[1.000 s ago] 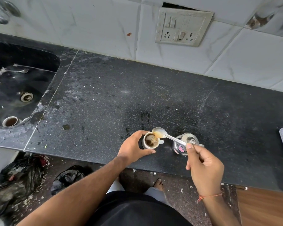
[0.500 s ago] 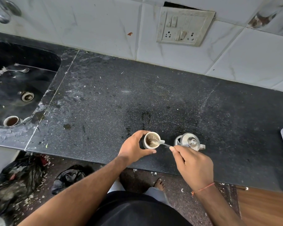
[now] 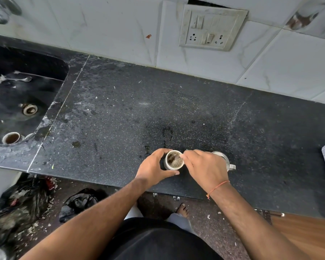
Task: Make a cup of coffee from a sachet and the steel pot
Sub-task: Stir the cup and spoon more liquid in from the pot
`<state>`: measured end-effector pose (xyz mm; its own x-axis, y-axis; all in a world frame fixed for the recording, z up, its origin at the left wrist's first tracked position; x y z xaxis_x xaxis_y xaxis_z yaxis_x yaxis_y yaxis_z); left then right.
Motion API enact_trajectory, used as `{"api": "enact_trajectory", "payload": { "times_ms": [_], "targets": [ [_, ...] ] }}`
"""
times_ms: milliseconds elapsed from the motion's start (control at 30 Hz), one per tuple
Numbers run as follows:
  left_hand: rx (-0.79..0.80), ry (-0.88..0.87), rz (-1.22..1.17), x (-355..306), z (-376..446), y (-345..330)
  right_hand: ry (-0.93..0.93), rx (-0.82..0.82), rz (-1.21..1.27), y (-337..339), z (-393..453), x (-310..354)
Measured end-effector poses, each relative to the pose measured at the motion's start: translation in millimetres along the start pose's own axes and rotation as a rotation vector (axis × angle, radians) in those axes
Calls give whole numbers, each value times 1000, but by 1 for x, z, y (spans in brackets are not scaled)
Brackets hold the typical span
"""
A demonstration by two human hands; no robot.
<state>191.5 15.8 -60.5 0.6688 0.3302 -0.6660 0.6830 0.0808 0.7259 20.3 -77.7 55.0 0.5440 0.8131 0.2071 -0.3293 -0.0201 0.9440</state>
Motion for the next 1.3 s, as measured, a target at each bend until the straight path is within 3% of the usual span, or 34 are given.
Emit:
{"api": "enact_trajectory", "payload": {
  "times_ms": [233,400,1300],
  "targets": [
    [10,7,3,0,0,2,-2,74,-111,13,1,-9],
    [7,4,10,-2,-1,3,-29,167,-29,12,-3,-5],
    [2,-2,14,-1,-1,1,-218,61,6,6,2,-1]
  ]
}}
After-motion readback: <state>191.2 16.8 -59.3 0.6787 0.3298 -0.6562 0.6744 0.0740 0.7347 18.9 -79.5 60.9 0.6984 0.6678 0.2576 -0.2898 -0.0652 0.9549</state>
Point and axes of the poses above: each hand's wrist, its own z-axis towards the middle knuckle, its own y-axis out of the back of the hand, x = y × z, the point moved 1 cm from there along z, towards the middle knuckle, and after that the axes turned 15 degrees about z, right-handed, at the moved point
